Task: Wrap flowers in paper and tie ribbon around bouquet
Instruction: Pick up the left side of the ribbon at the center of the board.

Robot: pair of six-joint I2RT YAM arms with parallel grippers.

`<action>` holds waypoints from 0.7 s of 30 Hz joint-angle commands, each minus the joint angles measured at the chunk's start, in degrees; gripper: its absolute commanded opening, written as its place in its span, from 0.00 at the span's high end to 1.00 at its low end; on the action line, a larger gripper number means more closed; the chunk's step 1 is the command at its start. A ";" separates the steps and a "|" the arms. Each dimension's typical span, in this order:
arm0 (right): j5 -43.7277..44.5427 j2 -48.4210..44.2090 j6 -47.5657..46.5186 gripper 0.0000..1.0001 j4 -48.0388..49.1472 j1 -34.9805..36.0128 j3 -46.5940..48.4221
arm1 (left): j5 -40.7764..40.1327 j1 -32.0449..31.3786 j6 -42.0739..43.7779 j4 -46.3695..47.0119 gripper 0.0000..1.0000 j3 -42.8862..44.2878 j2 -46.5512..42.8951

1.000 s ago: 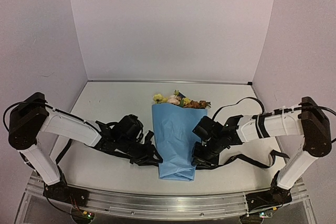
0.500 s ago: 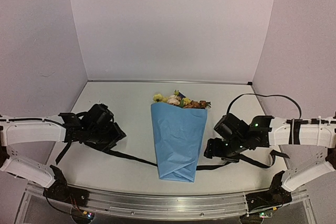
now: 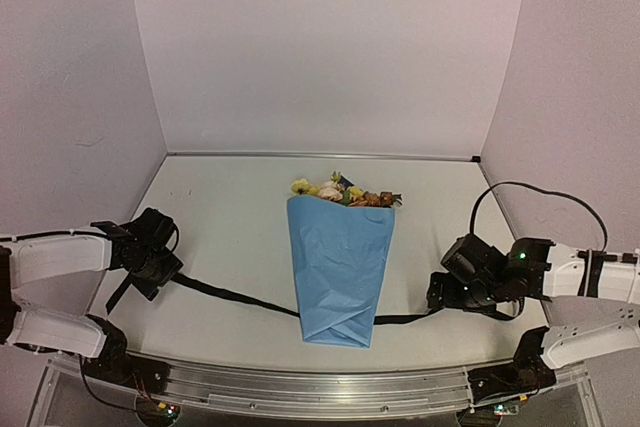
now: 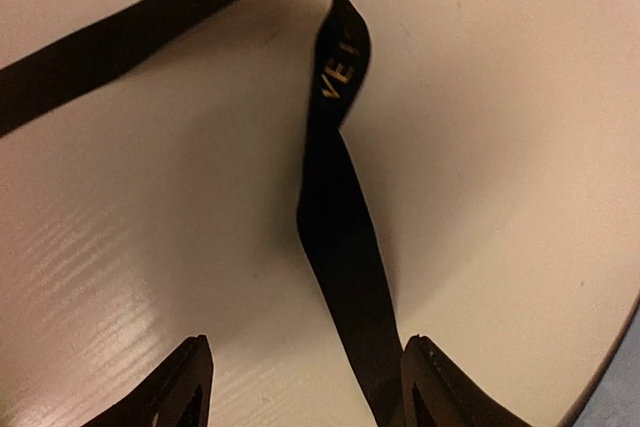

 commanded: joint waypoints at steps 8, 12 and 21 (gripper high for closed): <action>-0.59 -4.78 2.06 0.02 -1.44 -6.66 -4.63 | 2.98 8.71 13.65 8.72 0.43 7.96 14.55; -0.91 -3.79 4.08 0.02 -1.49 -7.54 -4.58 | 3.01 8.84 14.30 9.23 0.47 8.50 16.67; 2.03 0.77 10.44 0.02 -0.96 -8.80 -3.96 | 3.73 8.80 14.64 11.39 0.85 6.46 18.01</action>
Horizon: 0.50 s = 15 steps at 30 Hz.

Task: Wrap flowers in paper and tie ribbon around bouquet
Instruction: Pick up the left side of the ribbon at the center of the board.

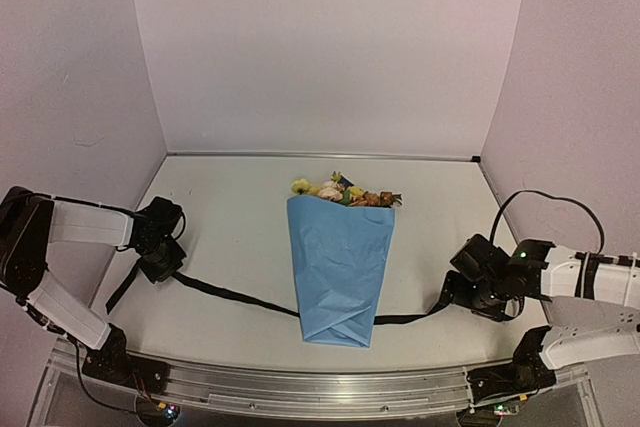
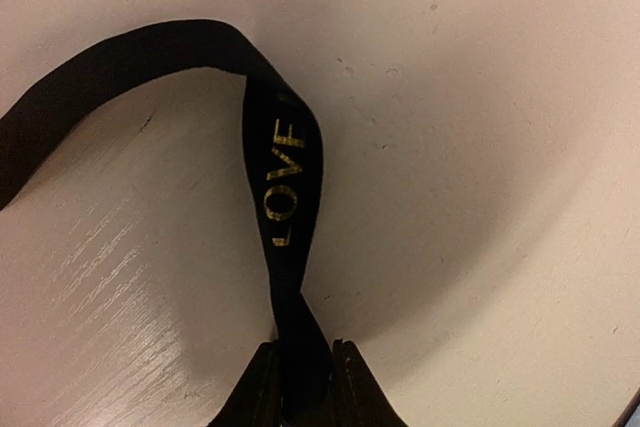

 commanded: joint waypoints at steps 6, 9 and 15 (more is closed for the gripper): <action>4.11 7.01 9.92 0.02 5.04 -0.74 1.08 | 0.38 0.24 1.77 3.90 1.00 -0.74 -1.74; 5.04 9.75 11.02 0.07 7.10 -0.87 1.66 | 0.39 0.26 1.91 4.49 1.00 -1.45 -3.05; 7.71 12.02 12.33 0.21 10.22 -1.90 0.06 | -0.58 0.28 2.63 4.24 1.00 -2.07 -5.39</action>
